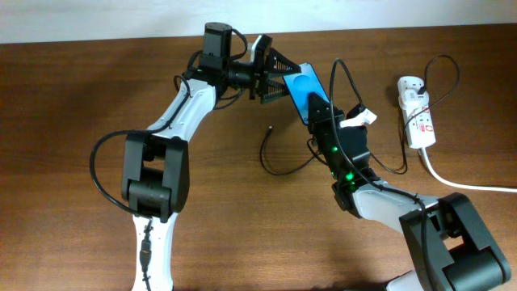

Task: Plug charger to phone and switch on socket

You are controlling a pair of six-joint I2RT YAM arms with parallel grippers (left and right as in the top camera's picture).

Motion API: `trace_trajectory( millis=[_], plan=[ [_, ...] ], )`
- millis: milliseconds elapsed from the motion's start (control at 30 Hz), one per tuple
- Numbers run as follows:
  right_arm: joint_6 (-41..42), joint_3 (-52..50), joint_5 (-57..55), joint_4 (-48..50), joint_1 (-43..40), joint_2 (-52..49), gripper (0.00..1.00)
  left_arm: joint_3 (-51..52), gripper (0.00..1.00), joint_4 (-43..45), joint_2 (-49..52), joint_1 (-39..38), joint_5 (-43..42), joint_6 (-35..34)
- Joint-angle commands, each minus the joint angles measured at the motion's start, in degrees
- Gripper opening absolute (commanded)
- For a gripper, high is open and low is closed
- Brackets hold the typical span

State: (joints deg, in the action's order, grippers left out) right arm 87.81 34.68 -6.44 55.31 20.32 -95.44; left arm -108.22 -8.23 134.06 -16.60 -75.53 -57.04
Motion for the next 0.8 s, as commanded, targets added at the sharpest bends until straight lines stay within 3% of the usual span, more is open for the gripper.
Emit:
trace_trajectory(
  millis=[0,133,400,533,600,767],
  plan=[
    [-0.74,2.64,-2.01,0.81,0.42,0.13,0.04,-0.46,0.85,1.33,0.31,-0.68,-0.55,-7.91],
    [-0.28,4.35,-3.43,-1.27,1.09,0.13,0.04,-0.46,0.83,1.4,0.31,-1.42,0.79,-11.91],
    [-0.31,5.6,-8.2,-4.17,3.41,0.09,0.04,-0.46,0.53,1.81,0.28,-1.42,4.0,-14.16],
    [-0.24,8.15,-8.85,-4.9,3.43,-1.81,0.04,-0.46,0.43,1.81,0.31,-1.9,4.61,-14.12],
    [3.58,8.85,-8.83,-8.13,3.76,-1.81,0.04,-0.46,0.38,1.81,0.31,-1.9,5.42,-14.12],
    [4.66,10.62,-9.09,-10.23,4.44,-1.81,0.04,-0.46,0.34,1.81,0.31,-2.01,6.01,-14.12]
  ],
)
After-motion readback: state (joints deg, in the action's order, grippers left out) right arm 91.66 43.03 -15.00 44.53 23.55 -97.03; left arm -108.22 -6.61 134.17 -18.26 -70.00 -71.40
